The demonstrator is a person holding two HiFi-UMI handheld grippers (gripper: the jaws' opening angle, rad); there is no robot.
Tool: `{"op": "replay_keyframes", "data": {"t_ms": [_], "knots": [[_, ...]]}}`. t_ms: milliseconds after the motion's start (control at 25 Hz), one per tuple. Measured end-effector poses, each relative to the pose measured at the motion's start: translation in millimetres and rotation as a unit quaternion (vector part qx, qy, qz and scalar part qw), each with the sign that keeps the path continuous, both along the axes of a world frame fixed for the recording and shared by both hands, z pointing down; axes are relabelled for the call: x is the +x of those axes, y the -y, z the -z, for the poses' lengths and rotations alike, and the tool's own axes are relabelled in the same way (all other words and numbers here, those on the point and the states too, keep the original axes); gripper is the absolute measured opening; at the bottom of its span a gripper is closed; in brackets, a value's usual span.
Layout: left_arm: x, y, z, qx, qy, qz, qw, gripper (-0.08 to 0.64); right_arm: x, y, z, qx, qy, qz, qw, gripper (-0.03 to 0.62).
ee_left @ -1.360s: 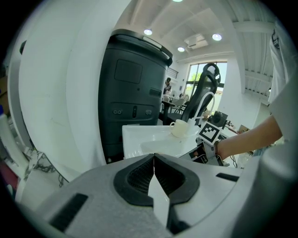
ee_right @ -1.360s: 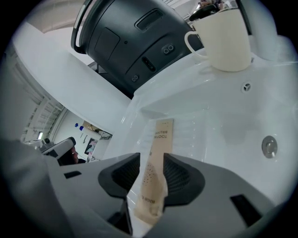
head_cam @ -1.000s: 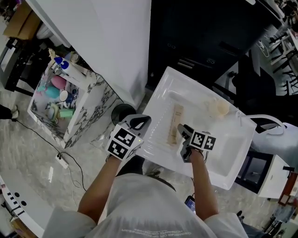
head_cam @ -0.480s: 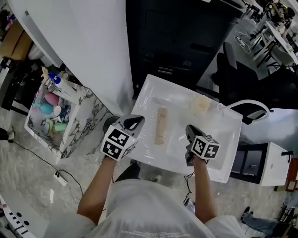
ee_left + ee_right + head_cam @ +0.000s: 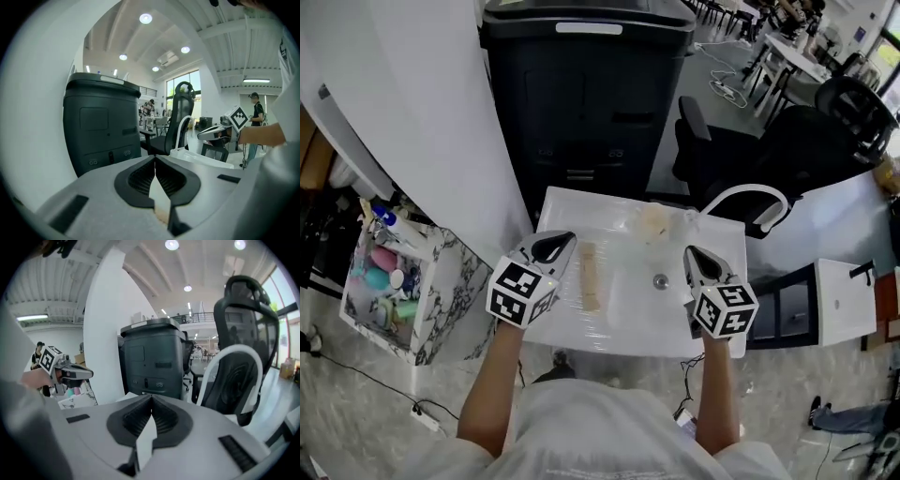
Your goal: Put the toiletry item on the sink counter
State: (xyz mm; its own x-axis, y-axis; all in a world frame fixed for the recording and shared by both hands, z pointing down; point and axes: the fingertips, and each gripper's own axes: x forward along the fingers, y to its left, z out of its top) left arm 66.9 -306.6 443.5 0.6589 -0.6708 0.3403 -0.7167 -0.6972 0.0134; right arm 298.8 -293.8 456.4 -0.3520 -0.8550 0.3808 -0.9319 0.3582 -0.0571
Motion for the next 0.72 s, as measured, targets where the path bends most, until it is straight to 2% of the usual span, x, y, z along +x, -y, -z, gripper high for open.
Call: {"op": "replay_keyframes", "data": {"t_ms": [320,520,720], "knots": [[30,7,58,0.059,-0.009,-0.047,0.9971,0.011,23,-13,87,0.107,-0.06,-0.025,0.992,-0.003],[34,13,97,0.095,-0.031,-0.059,0.9932,0.011,25,-14,118,0.144,-0.086,-0.033,0.985,-0.003],[31,20,121,0.131,-0.019,-0.048,0.9901,0.011,25,-13,138,0.164,-0.088,-0.035,0.982,-0.003]]}}
